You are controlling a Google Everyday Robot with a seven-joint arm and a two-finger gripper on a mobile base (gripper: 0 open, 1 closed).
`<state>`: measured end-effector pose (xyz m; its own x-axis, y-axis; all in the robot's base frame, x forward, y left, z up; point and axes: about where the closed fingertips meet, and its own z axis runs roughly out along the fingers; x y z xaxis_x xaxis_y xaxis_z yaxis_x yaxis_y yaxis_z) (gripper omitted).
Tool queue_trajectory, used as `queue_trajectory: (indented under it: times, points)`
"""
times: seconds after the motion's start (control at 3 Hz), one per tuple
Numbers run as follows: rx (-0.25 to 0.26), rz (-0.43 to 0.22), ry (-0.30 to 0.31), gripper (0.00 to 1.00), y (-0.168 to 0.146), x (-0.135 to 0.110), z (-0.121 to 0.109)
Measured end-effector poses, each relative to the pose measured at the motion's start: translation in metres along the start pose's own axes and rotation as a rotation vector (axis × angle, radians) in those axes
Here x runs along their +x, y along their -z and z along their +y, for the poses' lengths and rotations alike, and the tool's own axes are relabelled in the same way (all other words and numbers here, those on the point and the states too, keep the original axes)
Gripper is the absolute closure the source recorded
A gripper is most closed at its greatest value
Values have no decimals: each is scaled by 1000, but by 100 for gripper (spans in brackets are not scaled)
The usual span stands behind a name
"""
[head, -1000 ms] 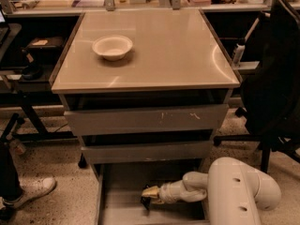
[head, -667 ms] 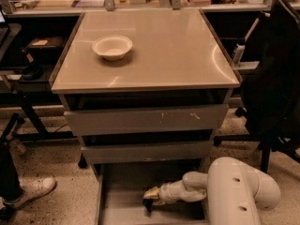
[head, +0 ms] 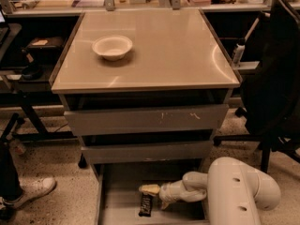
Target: Place rxbar chocolate into bottom drawer
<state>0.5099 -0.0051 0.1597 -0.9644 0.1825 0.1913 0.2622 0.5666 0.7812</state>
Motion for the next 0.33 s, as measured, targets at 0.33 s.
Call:
queue_trajectory:
  times: [0.33]
  points:
    - [0, 0, 0, 0, 0, 0, 0]
